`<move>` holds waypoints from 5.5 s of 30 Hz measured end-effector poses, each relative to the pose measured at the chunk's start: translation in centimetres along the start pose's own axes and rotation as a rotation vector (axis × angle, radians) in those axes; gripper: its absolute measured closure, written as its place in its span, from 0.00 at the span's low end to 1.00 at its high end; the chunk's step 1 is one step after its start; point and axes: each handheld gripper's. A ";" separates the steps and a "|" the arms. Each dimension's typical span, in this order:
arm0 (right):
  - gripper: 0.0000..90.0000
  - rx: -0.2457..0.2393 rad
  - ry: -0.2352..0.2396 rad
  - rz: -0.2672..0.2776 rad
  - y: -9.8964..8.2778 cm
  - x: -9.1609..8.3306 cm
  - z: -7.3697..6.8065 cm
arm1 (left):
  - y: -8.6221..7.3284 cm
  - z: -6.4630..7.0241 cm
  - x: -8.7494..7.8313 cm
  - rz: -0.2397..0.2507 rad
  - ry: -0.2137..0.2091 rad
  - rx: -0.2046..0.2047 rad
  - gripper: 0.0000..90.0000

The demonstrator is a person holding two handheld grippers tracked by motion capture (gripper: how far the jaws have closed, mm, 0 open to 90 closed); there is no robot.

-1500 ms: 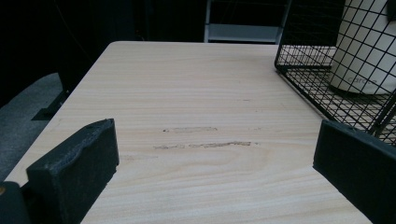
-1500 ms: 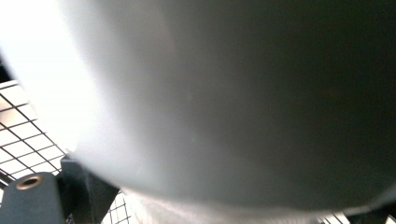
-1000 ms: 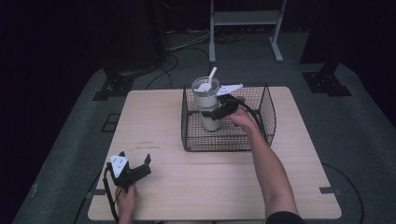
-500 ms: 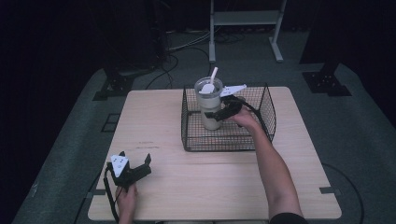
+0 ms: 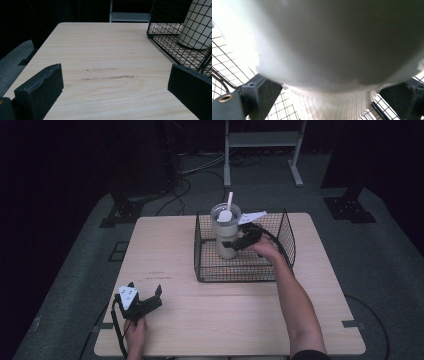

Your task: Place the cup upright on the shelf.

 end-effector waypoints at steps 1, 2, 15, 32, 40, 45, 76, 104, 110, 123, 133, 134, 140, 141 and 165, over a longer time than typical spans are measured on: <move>0.09 0.004 -0.001 0.001 -0.1 -0.1 0.0 | 0.0 0.0 0.0 0.000 0.000 0.000 0.00; 0.09 0.000 -0.006 -0.002 -0.2 -0.2 0.0 | 0.0 0.0 0.0 0.000 0.000 0.001 0.00; 0.09 0.001 -0.026 -0.057 -0.3 -0.9 0.0 | 0.0 0.0 0.0 0.002 -0.001 0.001 0.00; 0.10 -0.010 -0.094 -0.067 -0.3 -3.0 -0.4 | 0.0 0.1 0.0 0.002 0.001 0.009 0.00; 0.10 -0.025 -0.098 -0.080 0.0 -3.3 -0.8 | 0.0 0.1 -0.1 0.002 0.000 0.014 0.00; 0.10 -0.031 -0.103 -0.082 -0.1 -3.7 -1.0 | 0.0 0.1 0.0 0.002 -0.001 0.013 0.00; 0.10 0.053 -0.164 -0.034 1.6 -10.3 -2.3 | 0.0 0.3 0.0 0.002 0.001 0.019 0.00; 0.10 0.041 -0.143 -0.030 0.9 -14.2 -5.5 | 0.0 0.4 0.0 -0.002 0.004 0.027 0.00; 0.10 0.036 -0.140 -0.029 0.4 -15.1 -6.0 | 0.0 0.4 0.0 -0.003 0.004 0.029 0.00; 0.10 0.021 -0.122 -0.015 -0.6 -17.0 -7.6 | 0.0 0.4 0.0 -0.003 0.005 0.033 0.00; 0.10 0.013 -0.101 -0.023 -2.0 -17.6 -8.8 | 0.0 0.4 0.0 -0.004 0.006 0.031 0.00; 0.10 0.011 -0.099 -0.023 -2.2 -17.7 -9.0 | 0.0 0.4 0.0 -0.004 0.006 0.031 0.00; 0.10 0.016 -0.091 -0.023 -3.2 -18.2 -9.4 | 0.0 0.4 0.0 -0.003 0.007 0.032 0.00; 0.10 0.021 -0.092 -0.023 -3.3 -18.2 -9.5 | 0.0 0.4 0.0 -0.003 0.007 0.033 0.00; 0.10 0.061 -0.090 -0.004 -8.1 -19.8 -10.5 | 0.0 0.5 0.0 -0.005 0.008 0.033 0.00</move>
Point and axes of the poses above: each handheld gripper's, and its own axes: x roughly forward along the jaws, y roughly out of its top, z roughly to its right, and after that the axes turned 3 degrees about x, right-handed
